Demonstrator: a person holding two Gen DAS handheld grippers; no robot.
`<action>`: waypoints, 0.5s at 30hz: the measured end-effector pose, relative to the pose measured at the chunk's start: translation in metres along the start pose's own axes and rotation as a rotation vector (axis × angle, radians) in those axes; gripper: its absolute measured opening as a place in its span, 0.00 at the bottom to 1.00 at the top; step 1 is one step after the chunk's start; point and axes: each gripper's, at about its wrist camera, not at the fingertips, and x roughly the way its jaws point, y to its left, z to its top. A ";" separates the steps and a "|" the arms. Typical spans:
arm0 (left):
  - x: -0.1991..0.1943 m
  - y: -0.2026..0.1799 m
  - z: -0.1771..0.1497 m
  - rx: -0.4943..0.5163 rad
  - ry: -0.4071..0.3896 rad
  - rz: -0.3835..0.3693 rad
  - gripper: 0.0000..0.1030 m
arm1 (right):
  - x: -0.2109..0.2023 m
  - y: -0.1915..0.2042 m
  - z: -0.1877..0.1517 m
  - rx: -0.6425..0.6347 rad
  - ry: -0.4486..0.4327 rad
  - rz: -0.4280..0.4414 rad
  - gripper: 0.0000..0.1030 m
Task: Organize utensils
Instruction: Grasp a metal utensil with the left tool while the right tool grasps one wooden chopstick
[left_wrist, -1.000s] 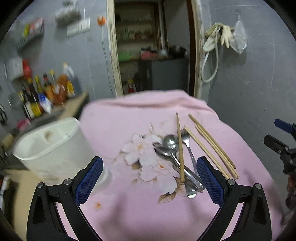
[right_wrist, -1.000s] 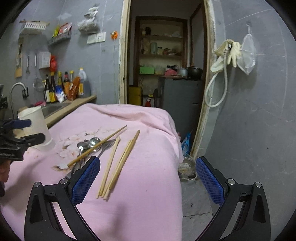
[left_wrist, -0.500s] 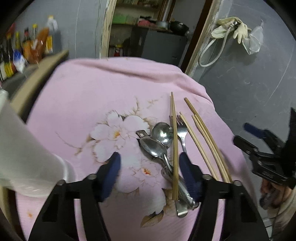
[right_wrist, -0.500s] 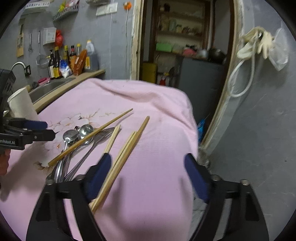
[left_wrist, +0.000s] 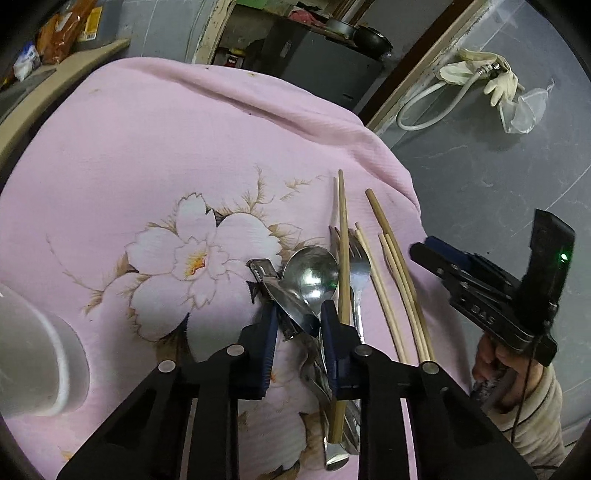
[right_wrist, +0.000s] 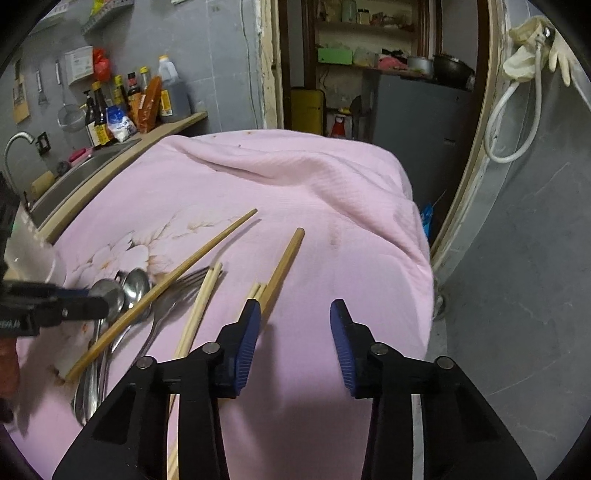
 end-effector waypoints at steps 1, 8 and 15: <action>-0.001 0.001 0.002 -0.004 0.000 -0.004 0.17 | 0.003 0.000 0.002 0.003 0.009 0.005 0.32; -0.002 0.009 0.010 -0.056 0.006 -0.041 0.05 | 0.030 -0.001 0.020 0.009 0.075 0.012 0.29; 0.001 0.010 0.012 -0.059 0.019 -0.049 0.05 | 0.057 0.004 0.034 0.000 0.160 0.005 0.31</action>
